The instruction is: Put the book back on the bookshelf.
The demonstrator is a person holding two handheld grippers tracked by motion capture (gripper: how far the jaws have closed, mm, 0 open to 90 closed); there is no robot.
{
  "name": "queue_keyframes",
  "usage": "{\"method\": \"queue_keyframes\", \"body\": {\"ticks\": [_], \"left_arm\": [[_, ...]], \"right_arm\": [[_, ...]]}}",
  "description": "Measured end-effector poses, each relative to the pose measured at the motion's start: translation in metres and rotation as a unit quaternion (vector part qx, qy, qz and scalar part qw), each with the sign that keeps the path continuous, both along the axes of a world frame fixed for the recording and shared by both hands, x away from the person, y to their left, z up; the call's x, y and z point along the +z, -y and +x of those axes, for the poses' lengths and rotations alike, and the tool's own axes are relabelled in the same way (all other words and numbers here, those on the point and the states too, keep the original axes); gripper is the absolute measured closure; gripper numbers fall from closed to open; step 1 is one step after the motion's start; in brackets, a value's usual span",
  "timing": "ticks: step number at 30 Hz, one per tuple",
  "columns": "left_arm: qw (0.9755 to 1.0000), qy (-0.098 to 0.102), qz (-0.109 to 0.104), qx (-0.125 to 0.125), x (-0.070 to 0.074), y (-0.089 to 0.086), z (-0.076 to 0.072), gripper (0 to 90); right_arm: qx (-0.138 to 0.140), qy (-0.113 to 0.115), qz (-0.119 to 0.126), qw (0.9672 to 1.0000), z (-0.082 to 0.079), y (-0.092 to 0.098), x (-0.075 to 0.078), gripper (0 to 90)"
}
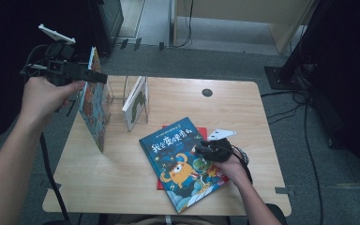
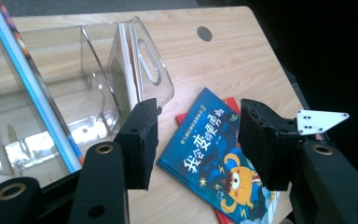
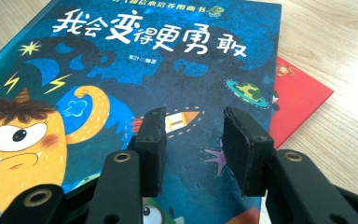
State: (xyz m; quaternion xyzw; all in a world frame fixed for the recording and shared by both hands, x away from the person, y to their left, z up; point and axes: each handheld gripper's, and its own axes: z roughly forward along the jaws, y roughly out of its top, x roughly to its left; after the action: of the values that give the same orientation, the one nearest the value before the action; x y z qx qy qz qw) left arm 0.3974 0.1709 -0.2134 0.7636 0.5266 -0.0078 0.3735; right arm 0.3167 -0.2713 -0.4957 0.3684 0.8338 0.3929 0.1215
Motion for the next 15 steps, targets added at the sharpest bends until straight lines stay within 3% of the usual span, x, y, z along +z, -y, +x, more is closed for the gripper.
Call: {"method": "queue_keyframes", "body": {"ticks": [6, 8, 15], "left_arm": [[1.0000, -0.001, 0.003, -0.007, -0.013, 0.005, -0.008, 48.4], [0.9999, -0.005, -0.005, -0.010, -0.020, 0.005, -0.011, 48.5], [0.9998, -0.003, 0.004, -0.019, -0.037, 0.012, -0.023, 48.3]], "right_arm": [[-0.003, 0.000, 0.002, 1.0000, 0.000, 0.002, 0.001, 59.6], [-0.004, -0.001, 0.002, 1.0000, 0.000, 0.002, 0.001, 59.4], [-0.005, -0.001, 0.002, 1.0000, 0.000, 0.003, 0.001, 59.0]]}}
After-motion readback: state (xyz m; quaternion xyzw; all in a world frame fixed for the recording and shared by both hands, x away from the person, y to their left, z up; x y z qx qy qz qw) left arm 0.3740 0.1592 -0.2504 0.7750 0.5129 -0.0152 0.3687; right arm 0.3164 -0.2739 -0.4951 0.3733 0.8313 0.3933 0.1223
